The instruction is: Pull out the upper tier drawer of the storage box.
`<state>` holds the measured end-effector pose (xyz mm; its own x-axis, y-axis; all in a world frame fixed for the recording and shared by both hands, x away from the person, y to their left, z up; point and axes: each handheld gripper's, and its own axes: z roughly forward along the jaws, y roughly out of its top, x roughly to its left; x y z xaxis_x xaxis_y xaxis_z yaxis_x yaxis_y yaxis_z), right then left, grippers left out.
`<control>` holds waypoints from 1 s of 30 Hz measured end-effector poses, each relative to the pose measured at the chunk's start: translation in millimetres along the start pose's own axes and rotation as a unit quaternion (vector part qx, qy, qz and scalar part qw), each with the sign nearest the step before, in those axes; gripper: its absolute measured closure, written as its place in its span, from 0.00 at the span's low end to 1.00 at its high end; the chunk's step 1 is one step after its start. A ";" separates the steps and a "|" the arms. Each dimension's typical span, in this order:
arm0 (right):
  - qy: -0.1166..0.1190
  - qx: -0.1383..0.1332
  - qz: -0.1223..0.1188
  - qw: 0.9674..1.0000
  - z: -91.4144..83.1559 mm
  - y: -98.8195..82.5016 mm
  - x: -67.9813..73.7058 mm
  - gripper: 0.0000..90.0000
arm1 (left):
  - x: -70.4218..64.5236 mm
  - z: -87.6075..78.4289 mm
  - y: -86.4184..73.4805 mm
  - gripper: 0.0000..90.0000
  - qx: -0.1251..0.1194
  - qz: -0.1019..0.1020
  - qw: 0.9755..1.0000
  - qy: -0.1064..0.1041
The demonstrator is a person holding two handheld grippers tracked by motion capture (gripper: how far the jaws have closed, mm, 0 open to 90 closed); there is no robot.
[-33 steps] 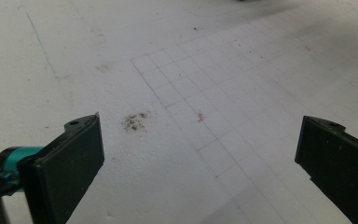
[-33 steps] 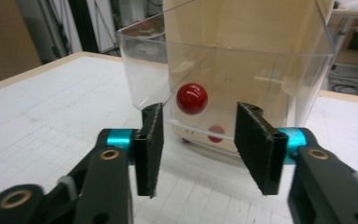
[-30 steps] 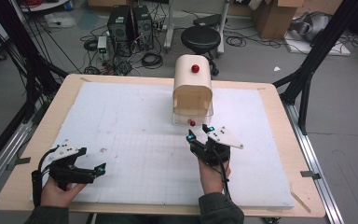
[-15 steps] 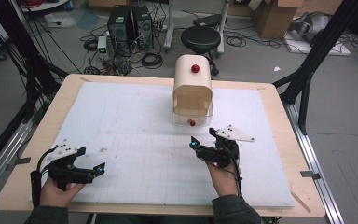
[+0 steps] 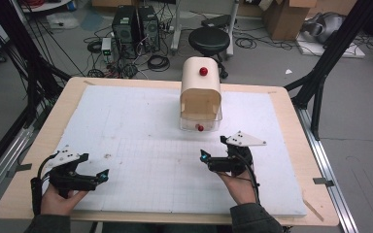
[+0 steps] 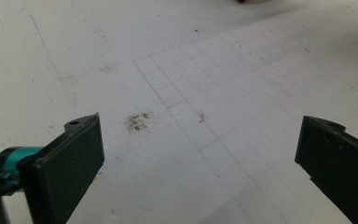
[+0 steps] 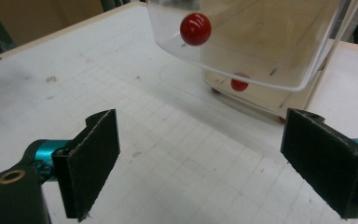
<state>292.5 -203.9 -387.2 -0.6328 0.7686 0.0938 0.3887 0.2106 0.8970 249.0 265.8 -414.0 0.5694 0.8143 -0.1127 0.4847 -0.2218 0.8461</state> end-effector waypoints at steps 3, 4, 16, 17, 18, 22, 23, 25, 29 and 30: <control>0.004 0.006 0.004 1.000 0.0 -1.9 -4.2 0.10 | -0.6 -1.3 0.2 0.02 -0.001 0.001 1.000 -0.002; 0.004 0.008 0.006 1.000 -0.3 -2.2 -5.0 0.09 | -1.0 -1.4 0.2 0.02 -0.002 0.001 1.000 -0.002; 0.009 0.022 0.010 1.000 -8.8 -9.3 -16.9 0.01 | -3.2 -1.0 0.7 0.02 -0.002 0.002 1.000 -0.004; 0.006 0.021 0.011 1.000 -10.1 -10.1 -18.1 0.01 | -2.9 -1.1 0.8 0.02 -0.001 0.003 1.000 -0.003; 0.002 0.021 0.008 1.000 -11.3 -10.8 -19.6 0.01 | -2.7 -0.9 0.8 0.02 -0.002 0.002 1.000 -0.004; 0.000 0.017 0.016 1.000 -16.0 -13.5 -25.7 0.01 | -2.8 -0.1 0.8 0.02 -0.002 0.002 1.000 -0.005; 0.000 0.016 0.016 1.000 -17.0 -14.4 -26.9 0.01 | -2.9 0.2 0.8 0.02 -0.001 0.001 1.000 -0.006; -0.005 0.014 0.015 1.000 -19.4 -16.4 -29.5 0.01 | -2.4 0.5 0.8 0.02 0.001 0.004 1.000 -0.008; -0.011 0.013 0.021 1.000 -25.4 -21.4 -34.5 0.01 | -2.4 0.9 1.0 0.02 0.000 0.004 1.000 -0.010; -0.013 0.010 0.021 1.000 -27.0 -22.8 -36.2 0.01 | -2.5 1.1 1.0 0.02 0.000 0.003 1.000 -0.011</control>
<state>288.5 -252.9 -399.4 -0.5981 0.7923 0.1204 0.4278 0.1887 0.8840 248.8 263.0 -413.5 0.5860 0.8015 -0.1193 0.4816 -0.2261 0.8468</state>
